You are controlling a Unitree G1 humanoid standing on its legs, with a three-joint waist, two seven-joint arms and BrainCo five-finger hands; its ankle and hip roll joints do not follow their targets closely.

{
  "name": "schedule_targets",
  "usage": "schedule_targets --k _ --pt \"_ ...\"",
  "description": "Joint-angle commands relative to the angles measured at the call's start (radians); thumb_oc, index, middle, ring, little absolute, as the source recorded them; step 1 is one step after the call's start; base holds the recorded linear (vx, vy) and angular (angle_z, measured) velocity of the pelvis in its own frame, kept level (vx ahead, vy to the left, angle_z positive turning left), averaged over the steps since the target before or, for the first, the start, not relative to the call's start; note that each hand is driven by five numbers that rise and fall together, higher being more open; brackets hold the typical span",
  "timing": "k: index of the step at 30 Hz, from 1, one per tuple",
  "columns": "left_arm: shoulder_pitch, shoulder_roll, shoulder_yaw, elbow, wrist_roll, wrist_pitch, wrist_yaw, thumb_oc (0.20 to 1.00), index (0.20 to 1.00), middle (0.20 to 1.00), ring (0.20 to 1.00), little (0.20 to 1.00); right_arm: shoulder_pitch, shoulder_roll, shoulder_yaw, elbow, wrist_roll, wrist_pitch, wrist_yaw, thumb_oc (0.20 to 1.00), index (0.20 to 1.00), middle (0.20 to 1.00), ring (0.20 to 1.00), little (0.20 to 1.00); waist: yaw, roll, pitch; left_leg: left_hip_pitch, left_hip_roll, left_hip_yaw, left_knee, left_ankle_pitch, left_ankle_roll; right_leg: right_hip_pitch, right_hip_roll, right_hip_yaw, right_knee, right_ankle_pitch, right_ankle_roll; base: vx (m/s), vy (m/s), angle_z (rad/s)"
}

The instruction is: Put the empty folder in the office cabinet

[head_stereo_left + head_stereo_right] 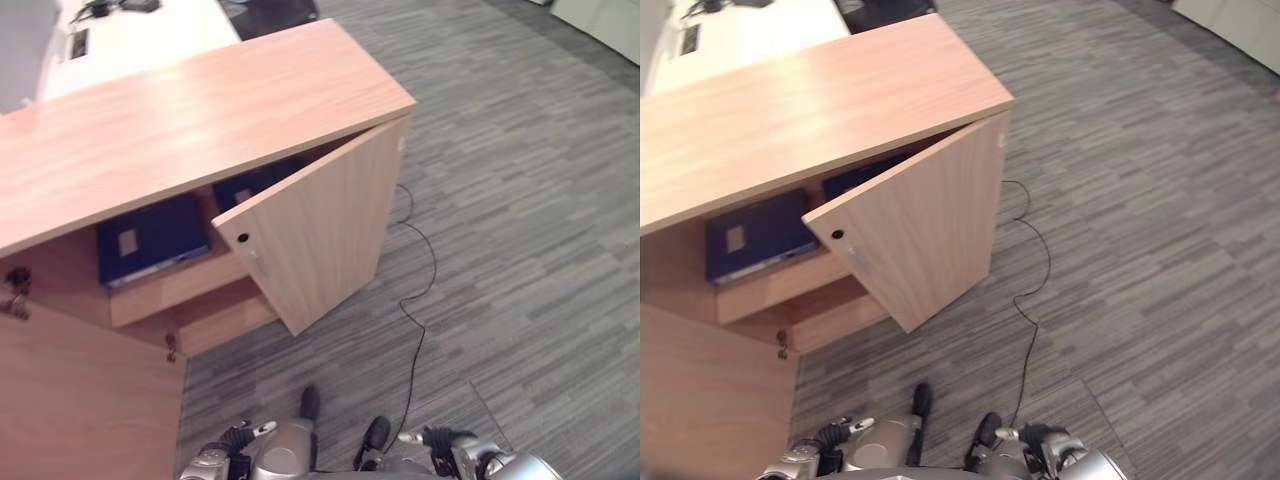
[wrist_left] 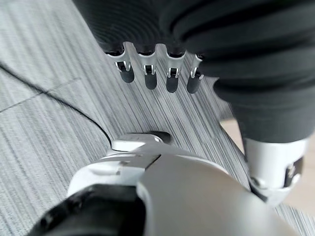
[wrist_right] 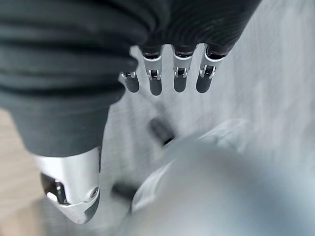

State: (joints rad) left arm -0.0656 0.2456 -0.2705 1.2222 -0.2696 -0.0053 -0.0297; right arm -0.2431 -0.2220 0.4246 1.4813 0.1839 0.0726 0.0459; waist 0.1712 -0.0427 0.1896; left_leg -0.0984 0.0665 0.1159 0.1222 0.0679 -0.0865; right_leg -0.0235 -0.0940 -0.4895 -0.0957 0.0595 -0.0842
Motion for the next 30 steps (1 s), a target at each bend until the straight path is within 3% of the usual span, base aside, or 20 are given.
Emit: schedule_targets --k 1,2,4,6,11,16,19,21,22,23,24,26,27,28,30 --pt "0.004 -0.067 -0.026 -0.004 0.028 -0.005 0.006 1.0 1.0 1.0 1.0 1.0 -0.005 -0.007 0.035 -0.017 -0.218 0.023 -0.017 1.0 1.0 1.0 1.0 1.0 -0.016 0.028 -0.071 0.037 0.068 0.078 0.027 -0.158 0.026 0.032 -0.026 -0.025 0.008 -0.112 0.158 -0.07 0.061 1.01" --pt "-0.01 -0.067 -0.027 -0.01 0.037 -0.008 0.009 1.0 1.0 1.0 1.0 1.0 0.011 -0.02 0.034 -0.015 -0.258 0.028 -0.012 1.0 1.0 1.0 1.0 1.0 -0.028 0.026 -0.08 0.059 0.091 0.143 0.034 -0.165 0.022 0.033 -0.041 -0.075 0.008 -0.111 0.158 -0.05 0.05 1.56" --pt "-0.016 -0.065 -0.032 -0.02 0.046 -0.008 0.004 1.0 1.0 1.0 1.0 1.0 0.031 -0.036 0.014 -0.01 -0.277 0.037 -0.017 1.0 1.0 1.0 1.0 1.0 -0.048 0.033 -0.095 0.091 0.106 0.206 0.038 -0.172 0.012 0.039 -0.06 -0.129 0.008 -0.107 0.157 -0.05 0.107 2.01" --pt "-0.012 -0.072 -0.04 -0.035 0.05 -0.007 -0.012 1.0 1.0 1.0 1.0 1.0 0.054 -0.054 -0.023 -0.002 -0.286 0.044 -0.026 1.0 1.0 1.0 1.0 1.0 -0.064 0.053 -0.11 0.107 0.102 0.227 0.003 -0.157 0.004 0.057 -0.075 -0.185 0.008 -0.092 0.16 -0.05 0.203 1.32" --pt "0.014 -0.07 -0.04 -0.061 0.079 -0.005 -0.036 1.0 1.0 1.0 1.0 1.0 0.083 -0.079 -0.089 -0.005 -0.29 0.047 -0.039 1.0 1.0 1.0 1.0 1.0 -0.066 0.093 -0.141 0.148 0.044 0.168 -0.132 -0.139 0.025 0.082 -0.114 -0.238 0.016 -0.042 0.187 -0.04 0.265 0.75" --pt "0.049 -0.059 -0.048 -0.087 0.136 -0.014 -0.037 1.0 1.0 1.0 1.0 1.0 0.082 -0.108 -0.193 -0.036 -0.236 0.034 -0.088 1.0 1.0 1.0 1.0 1.0 -0.044 0.128 -0.14 0.161 -0.063 0.058 -0.206 -0.138 0.089 0.095 -0.246 -0.311 0.118 -0.004 0.241 -0.07 0.361 0.7" --pt "0.062 -0.054 -0.033 -0.085 0.138 -0.018 -0.029 1.0 1.0 1.0 1.0 1.0 0.082 -0.113 -0.223 -0.05 -0.225 0.032 -0.109 1.0 1.0 1.0 1.0 1.0 -0.035 0.133 -0.138 0.151 -0.092 0.024 -0.209 -0.14 0.101 0.108 -0.278 -0.337 0.135 0.002 0.255 -0.05 0.183 0.61" --pt "0.065 -0.044 -0.025 -0.058 0.147 -0.03 -0.004 1.0 1.0 1.0 1.0 1.0 0.082 -0.107 -0.241 -0.058 -0.213 0.024 -0.125 1.0 1.0 1.0 1.0 1.0 -0.05 0.135 -0.129 0.134 -0.111 -0.054 -0.209 -0.139 0.104 0.08 -0.29 -0.231 0.18 -0.016 0.253 -0.03 0.104 0.78" --pt "0.059 -0.039 -0.026 -0.037 0.154 -0.037 0.009 1.0 1.0 1.0 1.0 1.0 0.076 -0.1 -0.237 -0.055 -0.207 0.021 -0.131 1.0 1.0 1.0 1.0 1.0 -0.065 0.134 -0.126 0.134 -0.117 -0.086 -0.209 -0.138 0.106 0.054 -0.27 -0.115 0.183 -0.039 0.247 0.03 0.034 1.19" --pt "0.058 -0.04 -0.025 -0.035 0.155 -0.039 0.01 1.0 1.0 1.0 1.0 1.0 0.075 -0.099 -0.236 -0.054 -0.206 0.02 -0.131 1.0 1.0 1.0 1.0 1.0 -0.062 0.133 -0.125 0.133 -0.115 -0.082 -0.209 -0.139 0.105 0.049 -0.27 -0.109 0.188 -0.043 0.245 0.04 0.034 1.51" --pt "0.045 -0.036 -0.034 -0.012 0.159 -0.046 0.025 1.0 1.0 1.0 1.0 1.0 0.065 -0.086 -0.229 -0.049 -0.188 0.019 -0.138 1.0 1.0 1.0 1.0 1.0 -0.086 0.128 -0.114 0.125 -0.136 -0.138 -0.209 -0.114 0.115 0.001 -0.205 0.117 0.187 -0.061 0.238 0.03 0.018 1.32" --pt "0.043 -0.038 -0.047 0.022 0.179 -0.054 0.028 1.0 1.0 1.0 1.0 1.0 0.083 -0.076 -0.231 -0.042 -0.156 0.01 -0.136 1.0 1.0 1.0 1.0 1.0 -0.132 0.127 -0.104 0.125 -0.153 -0.223 -0.209 -0.097 0.125 -0.032 -0.09 0.35 0.209 -0.123 0.22 0.06 0.006 1.21" --pt "0.045 -0.036 -0.044 0.027 0.183 -0.056 0.029 1.0 1.0 1.0 1.0 1.0 0.088 -0.075 -0.233 -0.039 -0.147 0.008 -0.137 1.0 1.0 1.0 1.0 1.0 -0.143 0.124 -0.097 0.129 -0.163 -0.243 -0.209 -0.093 0.127 -0.048 -0.046 0.428 0.216 -0.127 0.223 0.08 -0.022 1.27" --pt "0.047 -0.034 -0.036 0.049 0.184 -0.056 0.032 1.0 1.0 1.0 1.0 1.0 0.096 -0.077 -0.238 -0.037 -0.136 0.007 -0.142 1.0 1.0 1.0 1.0 1.0 -0.145 0.118 -0.094 0.127 -0.178 -0.292 -0.209 -0.084 0.125 -0.049 -0.016 0.461 0.213 -0.123 0.211 0.05 -0.016 1.7" --pt "0.052 -0.03 -0.027 0.057 0.184 -0.058 0.037 1.0 1.0 1.0 1.0 1.0 0.1 -0.077 -0.237 -0.037 -0.134 0.003 -0.141 1.0 1.0 1.0 1.0 1.0 -0.146 0.115 -0.098 0.127 -0.183 -0.317 -0.209 -0.08 0.124 -0.034 -0.012 0.452 0.201 -0.121 0.202 0.05 -0.071 1.42"
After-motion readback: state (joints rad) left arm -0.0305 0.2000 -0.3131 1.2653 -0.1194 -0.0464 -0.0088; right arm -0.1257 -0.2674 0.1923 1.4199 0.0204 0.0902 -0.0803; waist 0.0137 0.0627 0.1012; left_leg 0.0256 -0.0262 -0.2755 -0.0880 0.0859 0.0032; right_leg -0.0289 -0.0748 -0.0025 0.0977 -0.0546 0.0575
